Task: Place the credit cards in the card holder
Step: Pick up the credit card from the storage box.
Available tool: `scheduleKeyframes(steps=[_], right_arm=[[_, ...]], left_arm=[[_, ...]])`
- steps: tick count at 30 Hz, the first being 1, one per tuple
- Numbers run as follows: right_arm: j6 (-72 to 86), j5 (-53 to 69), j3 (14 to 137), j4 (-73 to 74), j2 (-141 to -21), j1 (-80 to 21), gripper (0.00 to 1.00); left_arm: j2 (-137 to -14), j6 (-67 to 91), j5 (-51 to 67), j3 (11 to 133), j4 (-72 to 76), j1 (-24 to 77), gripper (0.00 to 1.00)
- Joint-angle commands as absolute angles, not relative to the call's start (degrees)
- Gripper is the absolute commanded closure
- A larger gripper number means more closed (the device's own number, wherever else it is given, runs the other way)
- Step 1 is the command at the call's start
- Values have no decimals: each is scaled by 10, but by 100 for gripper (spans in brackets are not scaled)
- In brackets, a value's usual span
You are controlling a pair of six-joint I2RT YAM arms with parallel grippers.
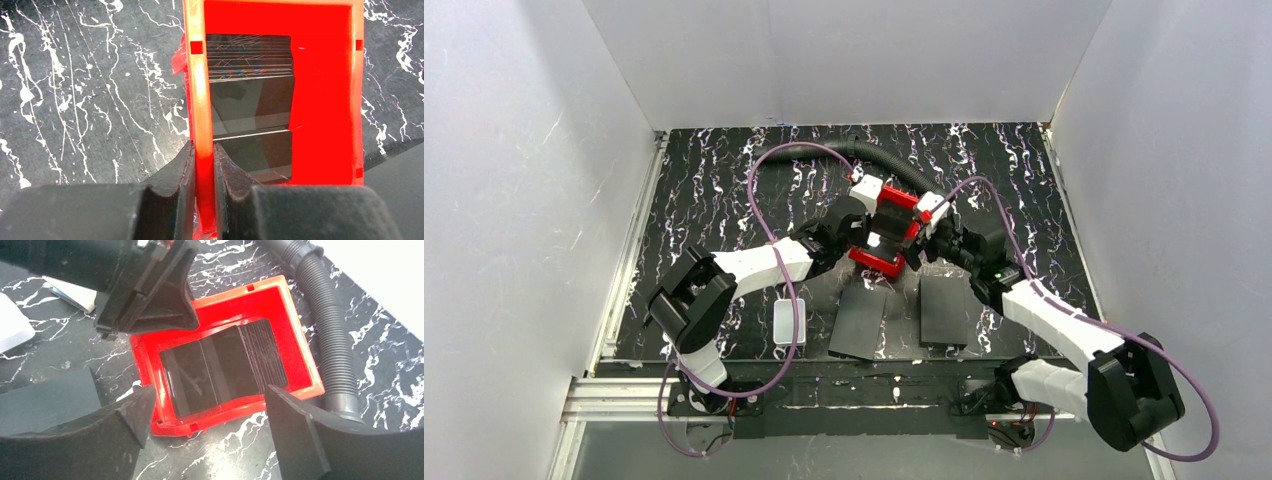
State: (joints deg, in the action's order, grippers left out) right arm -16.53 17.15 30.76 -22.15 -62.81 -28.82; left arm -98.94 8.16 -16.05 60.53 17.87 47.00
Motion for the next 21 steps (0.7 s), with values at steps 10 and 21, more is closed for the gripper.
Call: scheduleKeyframes(steps=[10,21], right_arm=[[-403,392,471,-76,-791,-263,6],[-453,421,527,-73,-908,-227,11]], left_arm=[[-972,93,-177,642,190,472,100],[-978,115,-176,639,193,478,100]])
